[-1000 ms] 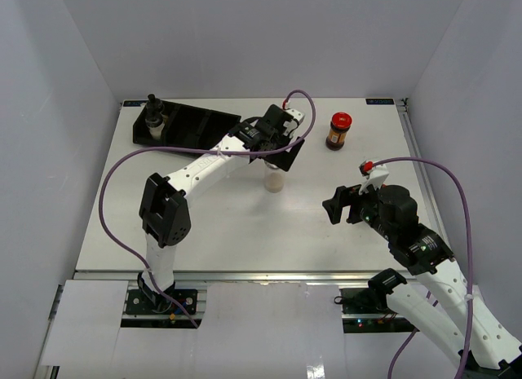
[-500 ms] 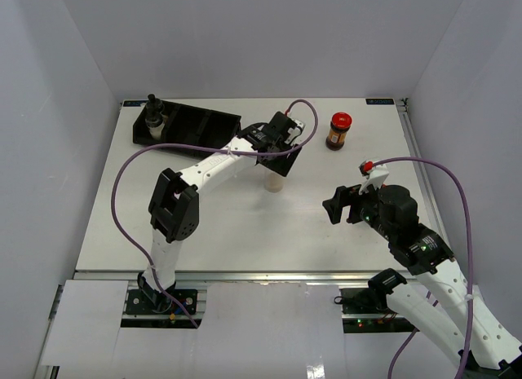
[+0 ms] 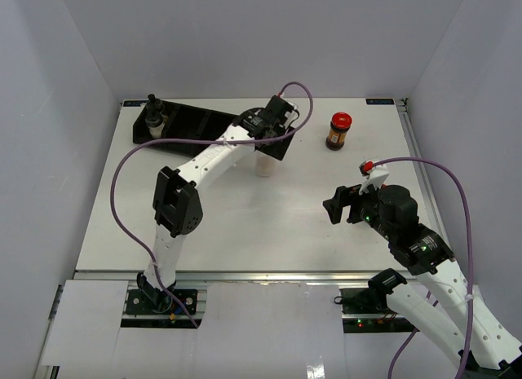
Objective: Organize the condiment bottles
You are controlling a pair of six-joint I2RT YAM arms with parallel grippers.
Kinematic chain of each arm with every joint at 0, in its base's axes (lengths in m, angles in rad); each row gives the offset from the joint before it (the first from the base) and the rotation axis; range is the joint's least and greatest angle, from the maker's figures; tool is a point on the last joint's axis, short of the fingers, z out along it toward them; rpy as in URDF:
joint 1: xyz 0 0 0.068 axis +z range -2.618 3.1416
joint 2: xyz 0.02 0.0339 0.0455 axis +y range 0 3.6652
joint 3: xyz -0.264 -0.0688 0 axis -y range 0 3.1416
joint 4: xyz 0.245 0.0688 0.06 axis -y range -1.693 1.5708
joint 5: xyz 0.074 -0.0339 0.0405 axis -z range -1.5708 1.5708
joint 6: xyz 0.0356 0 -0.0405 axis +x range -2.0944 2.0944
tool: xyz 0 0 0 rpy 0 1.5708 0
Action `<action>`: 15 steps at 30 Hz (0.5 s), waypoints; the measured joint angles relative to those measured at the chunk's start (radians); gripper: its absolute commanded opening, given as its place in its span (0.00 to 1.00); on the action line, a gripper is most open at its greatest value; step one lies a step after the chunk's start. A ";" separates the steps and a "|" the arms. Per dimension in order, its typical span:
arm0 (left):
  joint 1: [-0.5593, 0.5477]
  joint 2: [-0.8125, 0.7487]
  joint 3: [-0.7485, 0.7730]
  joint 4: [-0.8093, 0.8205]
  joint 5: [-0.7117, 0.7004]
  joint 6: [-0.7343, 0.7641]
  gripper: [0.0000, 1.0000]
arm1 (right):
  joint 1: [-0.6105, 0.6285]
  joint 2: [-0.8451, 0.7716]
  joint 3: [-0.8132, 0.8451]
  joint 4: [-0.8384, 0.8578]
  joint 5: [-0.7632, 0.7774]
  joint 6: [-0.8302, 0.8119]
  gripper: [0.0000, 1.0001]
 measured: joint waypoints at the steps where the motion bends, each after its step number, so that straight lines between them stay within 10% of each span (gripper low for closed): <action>1: 0.021 0.000 0.023 0.000 -0.022 0.003 0.00 | 0.000 0.000 0.000 0.000 0.000 0.000 0.90; 15: 0.473 -0.071 0.111 0.128 -0.160 -0.003 0.00 | 0.000 0.001 0.000 0.000 0.015 0.000 0.90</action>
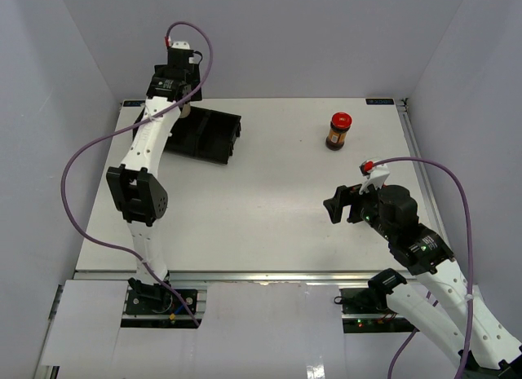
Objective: Organize the condiment bottles
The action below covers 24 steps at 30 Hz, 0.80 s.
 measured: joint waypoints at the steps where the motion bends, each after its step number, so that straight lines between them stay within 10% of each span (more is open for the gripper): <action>1: 0.012 -0.005 -0.003 0.008 0.002 -0.002 0.00 | 0.000 0.000 0.000 0.000 0.001 0.000 0.90; 24: 0.116 0.096 -0.081 0.092 0.158 -0.056 0.00 | 0.000 -0.033 0.000 -0.003 0.047 -0.010 0.90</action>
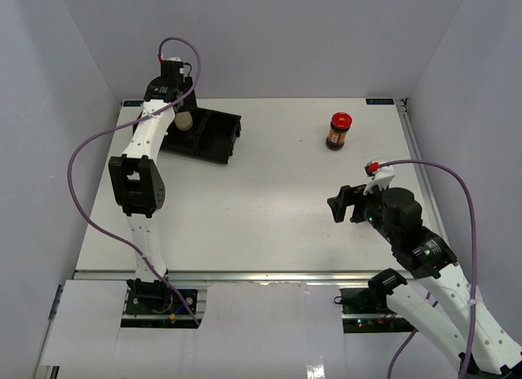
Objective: Organize the condiment bottles
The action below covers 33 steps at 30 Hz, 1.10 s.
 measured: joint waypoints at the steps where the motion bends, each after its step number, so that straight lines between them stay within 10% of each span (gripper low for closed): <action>1: 0.000 0.003 -0.004 0.006 0.003 -0.001 0.00 | 0.000 0.000 0.000 0.000 0.001 0.000 0.90; 13: -0.002 0.058 -0.016 0.017 0.010 0.001 0.19 | 0.000 0.000 0.000 0.000 0.001 -0.002 0.90; 22: -0.002 0.096 -0.016 0.015 0.013 0.008 0.85 | 0.000 0.000 0.000 0.000 0.001 -0.003 0.90; 33: -0.002 0.096 -0.017 0.041 0.021 0.019 0.98 | 0.000 0.000 0.000 0.000 0.001 -0.003 0.90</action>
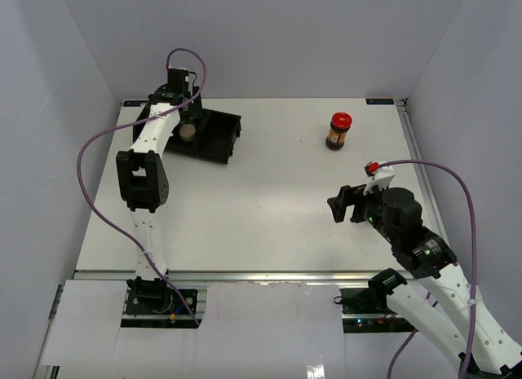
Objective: Organize the condiment bottles
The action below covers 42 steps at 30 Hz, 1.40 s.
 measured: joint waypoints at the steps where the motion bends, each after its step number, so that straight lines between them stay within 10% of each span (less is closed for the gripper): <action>1: 0.000 -0.002 -0.001 -0.001 0.000 0.000 0.98 | 0.000 0.000 0.000 0.000 0.000 0.000 0.90; 18: -0.031 -0.413 -0.278 -0.012 0.008 -0.022 0.98 | 0.000 0.153 0.076 -0.097 0.166 0.181 0.90; 32: -0.514 -0.586 -0.506 -0.064 0.025 -0.042 0.98 | -0.025 0.398 0.277 -0.250 0.461 0.304 0.90; 42: -0.549 -0.813 -0.846 0.069 0.191 -0.045 0.98 | -0.306 0.406 0.253 -0.261 0.423 0.305 0.90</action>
